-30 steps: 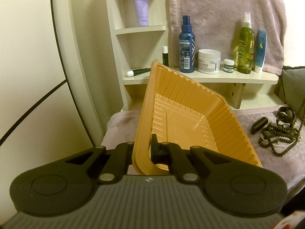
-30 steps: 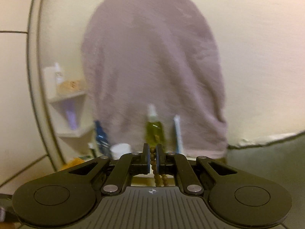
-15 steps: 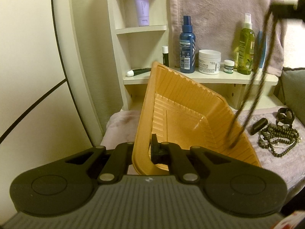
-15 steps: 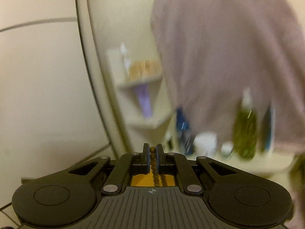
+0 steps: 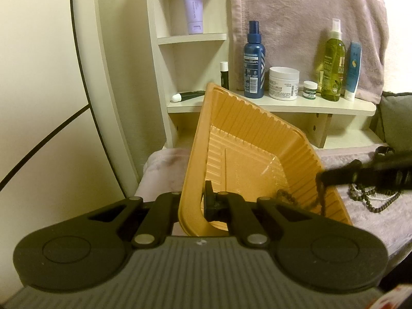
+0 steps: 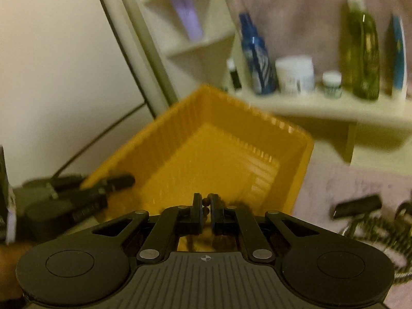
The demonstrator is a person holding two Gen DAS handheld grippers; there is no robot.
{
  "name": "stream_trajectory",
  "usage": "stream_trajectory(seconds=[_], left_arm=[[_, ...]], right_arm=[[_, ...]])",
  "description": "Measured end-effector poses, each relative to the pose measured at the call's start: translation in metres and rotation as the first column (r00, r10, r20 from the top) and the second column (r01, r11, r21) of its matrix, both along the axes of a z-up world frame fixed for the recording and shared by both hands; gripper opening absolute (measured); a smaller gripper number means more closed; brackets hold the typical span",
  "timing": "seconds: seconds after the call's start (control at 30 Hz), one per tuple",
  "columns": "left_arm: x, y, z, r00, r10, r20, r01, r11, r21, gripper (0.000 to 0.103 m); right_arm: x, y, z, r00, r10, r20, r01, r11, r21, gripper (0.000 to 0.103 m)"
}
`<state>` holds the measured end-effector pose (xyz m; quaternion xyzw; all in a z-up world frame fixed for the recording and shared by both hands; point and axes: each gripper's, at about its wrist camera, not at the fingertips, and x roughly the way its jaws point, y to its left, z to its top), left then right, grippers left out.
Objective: Organize jewelry
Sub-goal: 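Lower a long brown necklace into the tray with right gripper while left holds tray, then carry another brown bead strand to the tray with right gripper while left holds tray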
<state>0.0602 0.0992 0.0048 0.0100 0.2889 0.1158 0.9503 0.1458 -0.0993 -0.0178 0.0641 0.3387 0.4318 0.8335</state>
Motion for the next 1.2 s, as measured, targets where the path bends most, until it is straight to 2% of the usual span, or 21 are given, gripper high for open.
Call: stream_trajectory(seconds=[0.17,0.27,0.3,0.37,0.4,0.43,0.57,0.67,0.77,0.87,0.93,1.03,1.1,1.2], left_arm=[[0.000,0.000,0.000,1.000,0.001,-0.001,-0.001,1.000,0.002,0.004],[0.000,0.001,-0.001,1.000,0.002,-0.002,-0.002,1.000,0.001,0.004],[0.000,0.001,-0.001,1.000,0.002,-0.002,-0.002,1.000,0.002,0.004],[0.000,0.001,-0.001,1.000,0.002,-0.002,-0.002,1.000,0.003,0.004],[0.000,0.001,-0.001,1.000,0.003,-0.002,-0.003,1.000,0.002,0.004],[0.000,0.001,-0.001,1.000,0.002,-0.002,-0.002,1.000,0.003,0.004],[0.000,0.002,-0.001,1.000,0.004,-0.004,-0.003,1.000,0.002,0.004],[0.000,0.002,-0.001,1.000,0.003,-0.003,-0.003,1.000,0.001,0.004],[-0.001,0.002,-0.002,1.000,0.005,-0.002,-0.005,1.000,0.004,0.004],[-0.001,0.003,-0.003,1.000,0.006,-0.006,-0.006,1.000,0.004,0.004],[-0.001,0.003,-0.003,1.000,0.008,-0.008,-0.008,1.000,0.001,0.004],[-0.001,0.003,-0.003,1.000,0.008,-0.012,-0.008,1.000,0.004,0.004],[-0.002,0.002,-0.003,1.000,0.008,-0.014,-0.008,1.000,0.007,0.004],[-0.001,0.000,-0.002,1.000,0.009,-0.015,-0.009,1.000,0.013,0.004]], right_arm=[[-0.003,-0.002,-0.018,0.997,0.035,-0.065,-0.036,0.999,-0.020,0.006],[-0.006,-0.003,-0.023,0.998,0.032,-0.063,-0.034,0.999,-0.039,0.006],[-0.006,-0.005,-0.023,0.998,0.023,-0.065,-0.026,0.999,-0.043,0.009],[-0.008,-0.010,-0.024,0.998,-0.002,-0.062,-0.001,0.999,-0.055,0.036],[-0.009,-0.015,-0.024,0.998,-0.015,-0.058,0.012,0.999,-0.049,0.061],[-0.010,-0.019,-0.023,0.998,-0.033,-0.051,0.031,0.999,-0.039,0.065],[-0.015,-0.046,-0.019,0.993,-0.114,-0.013,0.114,0.993,-0.025,0.065],[-0.021,-0.073,-0.020,0.975,-0.210,0.068,0.214,0.974,-0.069,0.065],[-0.026,-0.101,-0.029,0.939,-0.322,0.124,0.337,0.932,-0.133,0.065],[-0.022,-0.128,-0.043,0.894,-0.431,0.120,0.447,0.875,-0.184,0.064],[-0.018,-0.144,-0.049,0.870,-0.479,0.116,0.493,0.848,-0.196,0.050],[-0.011,-0.158,-0.057,0.841,-0.524,0.132,0.541,0.813,-0.217,0.039],[-0.006,-0.164,-0.060,0.824,-0.543,0.161,0.567,0.788,-0.240,0.035],[0.000,-0.173,-0.067,0.816,-0.550,0.177,0.578,0.769,-0.274,0.035]])
